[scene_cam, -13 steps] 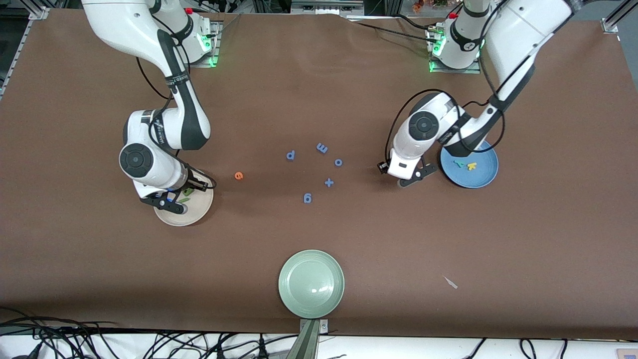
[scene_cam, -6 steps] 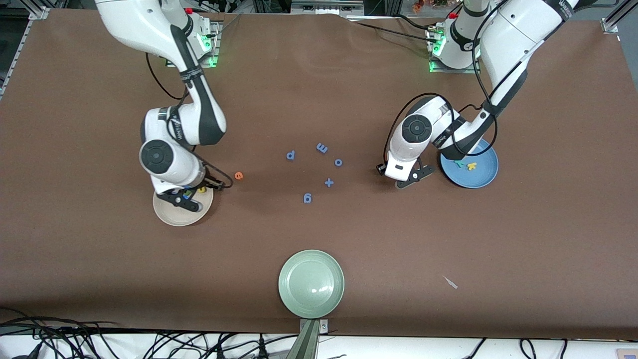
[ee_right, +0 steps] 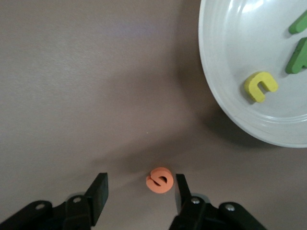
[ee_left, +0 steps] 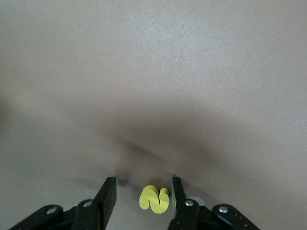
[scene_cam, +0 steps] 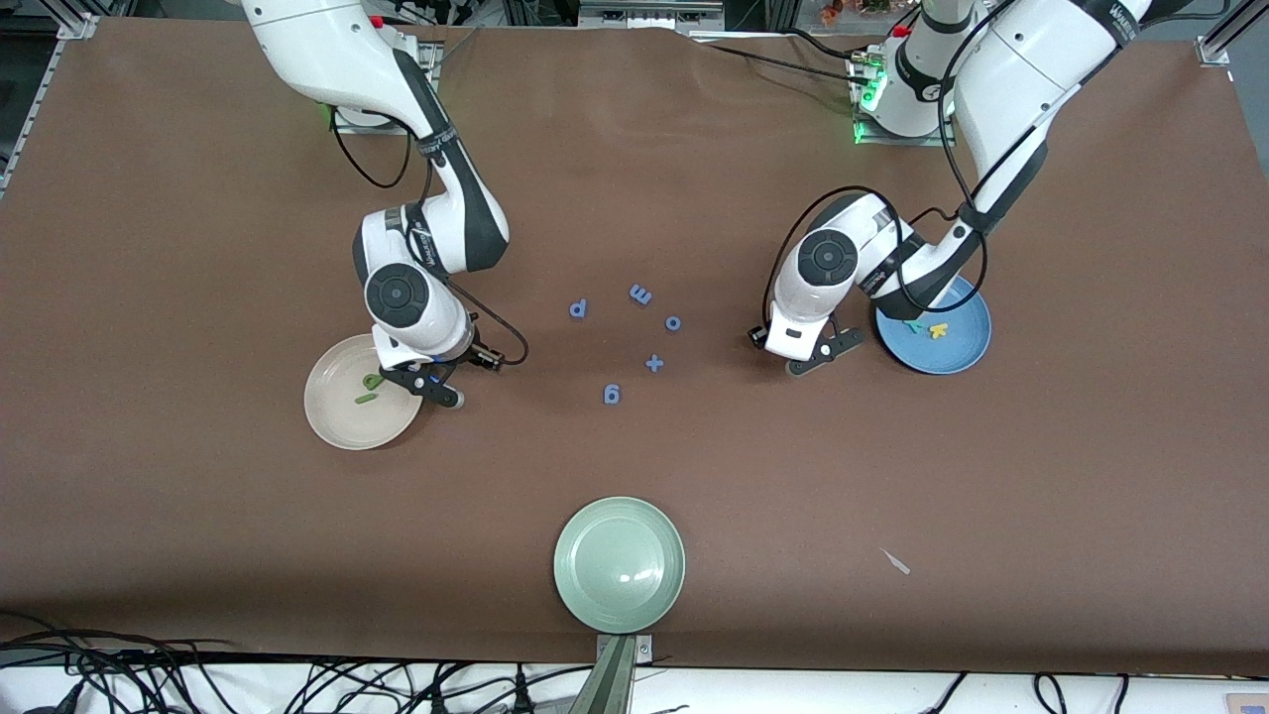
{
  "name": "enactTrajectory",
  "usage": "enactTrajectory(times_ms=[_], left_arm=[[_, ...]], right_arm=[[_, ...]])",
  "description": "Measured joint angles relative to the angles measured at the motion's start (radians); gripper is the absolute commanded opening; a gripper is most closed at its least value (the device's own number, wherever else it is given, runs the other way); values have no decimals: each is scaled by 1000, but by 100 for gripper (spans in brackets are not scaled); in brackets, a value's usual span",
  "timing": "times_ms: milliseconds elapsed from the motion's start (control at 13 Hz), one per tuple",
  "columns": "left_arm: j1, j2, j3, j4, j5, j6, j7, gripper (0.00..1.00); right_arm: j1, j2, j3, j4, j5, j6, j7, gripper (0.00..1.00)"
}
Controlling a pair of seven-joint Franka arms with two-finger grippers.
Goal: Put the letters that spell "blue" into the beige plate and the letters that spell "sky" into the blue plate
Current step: 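Grasp the yellow 2 with the left gripper while the right gripper grasps the orange e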
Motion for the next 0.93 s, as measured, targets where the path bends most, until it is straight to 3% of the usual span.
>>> enactTrajectory(times_ms=[308,617,848,925], left_arm=[[0,1,0,1,0,0,-3,43],[-1,1,-2,1,0,0,-22,39],[-8,3,-3,1,0,0,-38,39],[-9,3,-3,1,0,0,-40,37]], right_arm=[[0,4,-1,-82,0,89,0,66],[2,-9,0,-107,0,124,0,45],[2,-13,0,-109,0,124,0,45],[2,-13,0,-109,0,124,0,51]])
